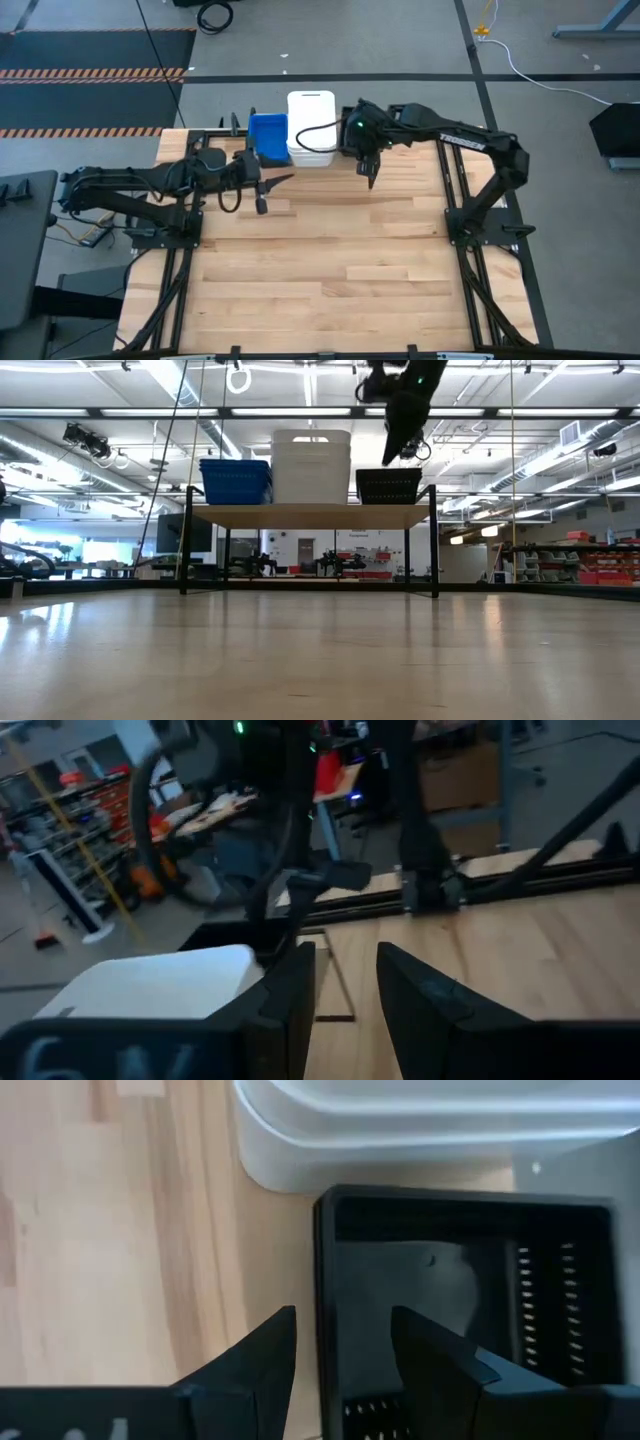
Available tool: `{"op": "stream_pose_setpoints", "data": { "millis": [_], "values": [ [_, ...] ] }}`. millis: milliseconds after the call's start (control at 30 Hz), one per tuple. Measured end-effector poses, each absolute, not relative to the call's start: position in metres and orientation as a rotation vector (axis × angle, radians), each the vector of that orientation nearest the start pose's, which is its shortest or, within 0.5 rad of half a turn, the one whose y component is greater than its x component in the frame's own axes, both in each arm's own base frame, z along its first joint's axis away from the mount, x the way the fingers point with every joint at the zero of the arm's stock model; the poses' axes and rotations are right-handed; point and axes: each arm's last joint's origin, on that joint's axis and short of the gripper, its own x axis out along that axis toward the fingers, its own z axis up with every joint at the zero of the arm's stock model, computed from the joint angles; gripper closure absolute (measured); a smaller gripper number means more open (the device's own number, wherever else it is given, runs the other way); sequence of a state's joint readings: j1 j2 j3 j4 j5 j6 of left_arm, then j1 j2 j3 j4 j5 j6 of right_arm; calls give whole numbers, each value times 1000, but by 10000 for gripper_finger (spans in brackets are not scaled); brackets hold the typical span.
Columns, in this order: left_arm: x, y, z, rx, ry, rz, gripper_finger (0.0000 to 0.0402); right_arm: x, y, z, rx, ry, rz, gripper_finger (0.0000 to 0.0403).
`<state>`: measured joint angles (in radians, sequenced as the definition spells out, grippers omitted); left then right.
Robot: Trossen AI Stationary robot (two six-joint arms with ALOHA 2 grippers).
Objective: Stack baskets on shelf by color
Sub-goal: Stack the blue bin into the blue bin on the shelf
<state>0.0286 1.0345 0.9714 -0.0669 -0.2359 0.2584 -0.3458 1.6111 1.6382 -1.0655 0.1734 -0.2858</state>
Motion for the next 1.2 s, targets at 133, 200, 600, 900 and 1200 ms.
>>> {"op": "stream_pose_setpoints", "data": {
  "millis": [133, 200, 600, 900, 1200],
  "values": [
    [228, 23, 362, 263, 168, 289, 285, 306, -131, 338, -117, 1131, -282, 231],
    [227, 26, 362, 261, 170, 303, 285, 308, -136, 333, -84, 1139, -258, 231],
    [227, 31, 361, 260, 181, 319, 285, 310, -135, 328, -17, 1144, -198, 231],
    [227, 30, 361, 246, 184, 306, 285, 315, -121, 327, 3, 1143, -135, 231],
    [227, 30, 360, 233, 190, 306, 285, 312, -123, 326, 17, 1173, -151, 231]
  ]
}}
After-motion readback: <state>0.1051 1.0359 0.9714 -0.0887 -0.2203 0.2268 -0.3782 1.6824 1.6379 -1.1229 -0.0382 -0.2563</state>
